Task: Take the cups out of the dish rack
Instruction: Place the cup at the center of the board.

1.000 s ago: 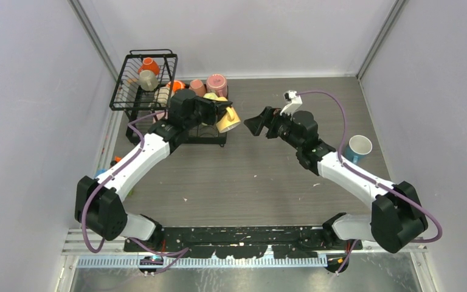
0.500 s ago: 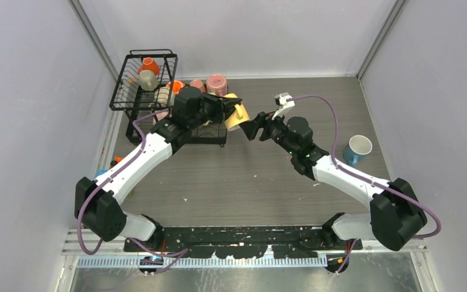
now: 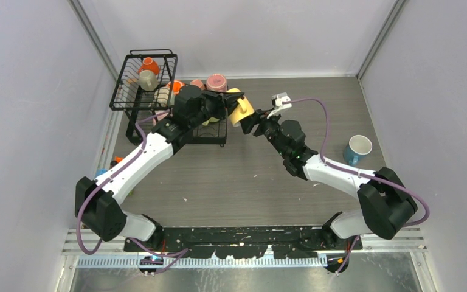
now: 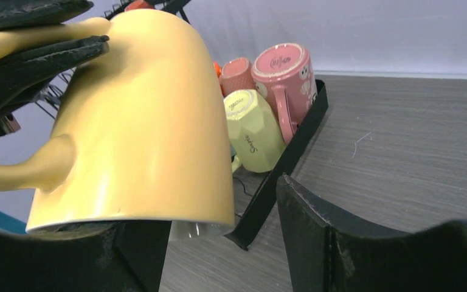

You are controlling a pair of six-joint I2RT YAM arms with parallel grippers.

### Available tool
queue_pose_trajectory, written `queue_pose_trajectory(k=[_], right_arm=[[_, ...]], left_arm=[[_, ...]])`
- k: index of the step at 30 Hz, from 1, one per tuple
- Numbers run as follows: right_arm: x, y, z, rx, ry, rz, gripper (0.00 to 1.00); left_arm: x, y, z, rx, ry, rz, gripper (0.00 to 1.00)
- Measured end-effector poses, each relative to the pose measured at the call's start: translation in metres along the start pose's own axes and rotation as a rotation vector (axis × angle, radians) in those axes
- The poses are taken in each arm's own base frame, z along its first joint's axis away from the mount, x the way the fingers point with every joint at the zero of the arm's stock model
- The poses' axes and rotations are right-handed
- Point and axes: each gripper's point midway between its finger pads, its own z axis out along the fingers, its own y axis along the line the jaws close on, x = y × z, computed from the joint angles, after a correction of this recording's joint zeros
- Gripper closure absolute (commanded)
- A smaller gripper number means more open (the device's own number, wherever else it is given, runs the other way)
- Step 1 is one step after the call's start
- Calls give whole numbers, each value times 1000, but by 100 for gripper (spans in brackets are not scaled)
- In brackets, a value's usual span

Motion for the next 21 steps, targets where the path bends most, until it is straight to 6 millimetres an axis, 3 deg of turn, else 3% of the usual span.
queue_pose_trajectory(k=[10,16,21], right_arm=[[-23,-1,1,50,-99,19,51],[-45,2,-7,58,-152,32,72],[-41,0,-8,72,-136,25,94]], left_arm=[[5,-12,2,41,11,-68,100],[8,-19,1,67,25,-87,100],[11,-22,1,79,31,-101,100]])
